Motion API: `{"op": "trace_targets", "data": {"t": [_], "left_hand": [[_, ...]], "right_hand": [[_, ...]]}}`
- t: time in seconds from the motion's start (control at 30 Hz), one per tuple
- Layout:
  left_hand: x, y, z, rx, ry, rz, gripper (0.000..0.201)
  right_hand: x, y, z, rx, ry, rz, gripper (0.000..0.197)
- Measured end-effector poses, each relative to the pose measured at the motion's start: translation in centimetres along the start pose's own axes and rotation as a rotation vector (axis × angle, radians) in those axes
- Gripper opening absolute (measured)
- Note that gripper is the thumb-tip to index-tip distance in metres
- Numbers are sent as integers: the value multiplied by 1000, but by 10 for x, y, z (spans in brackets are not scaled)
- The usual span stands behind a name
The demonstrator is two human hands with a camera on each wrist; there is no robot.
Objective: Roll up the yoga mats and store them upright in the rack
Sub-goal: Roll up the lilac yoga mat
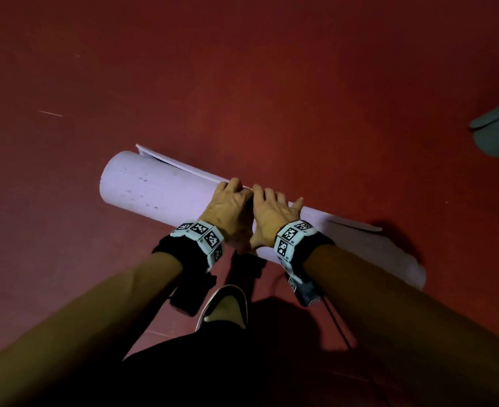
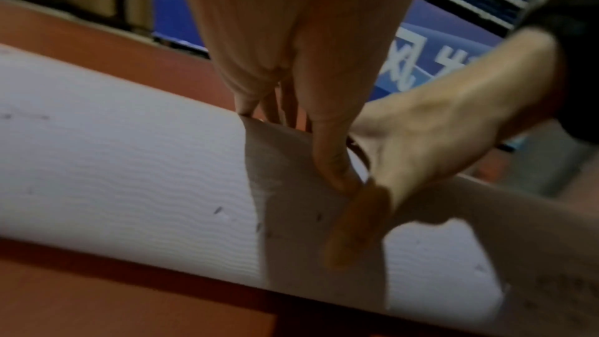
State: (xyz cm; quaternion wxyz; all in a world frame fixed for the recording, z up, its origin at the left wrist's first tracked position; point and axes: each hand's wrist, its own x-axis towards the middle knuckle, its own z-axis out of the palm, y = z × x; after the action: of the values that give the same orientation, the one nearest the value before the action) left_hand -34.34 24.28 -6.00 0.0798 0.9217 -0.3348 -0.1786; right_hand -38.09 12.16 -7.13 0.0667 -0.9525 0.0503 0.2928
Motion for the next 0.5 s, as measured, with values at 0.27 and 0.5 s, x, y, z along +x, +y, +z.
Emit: {"op": "trace_targets", "data": {"t": [0.27, 0.5], "left_hand": [[-16, -3, 11, -545, 354, -262, 37], [-33, -6, 4, -700, 573, -1006, 88]], "right_hand": [[-6, -6, -3, 18, 20, 12, 124], [-15, -8, 1, 36, 126, 38, 111]]}}
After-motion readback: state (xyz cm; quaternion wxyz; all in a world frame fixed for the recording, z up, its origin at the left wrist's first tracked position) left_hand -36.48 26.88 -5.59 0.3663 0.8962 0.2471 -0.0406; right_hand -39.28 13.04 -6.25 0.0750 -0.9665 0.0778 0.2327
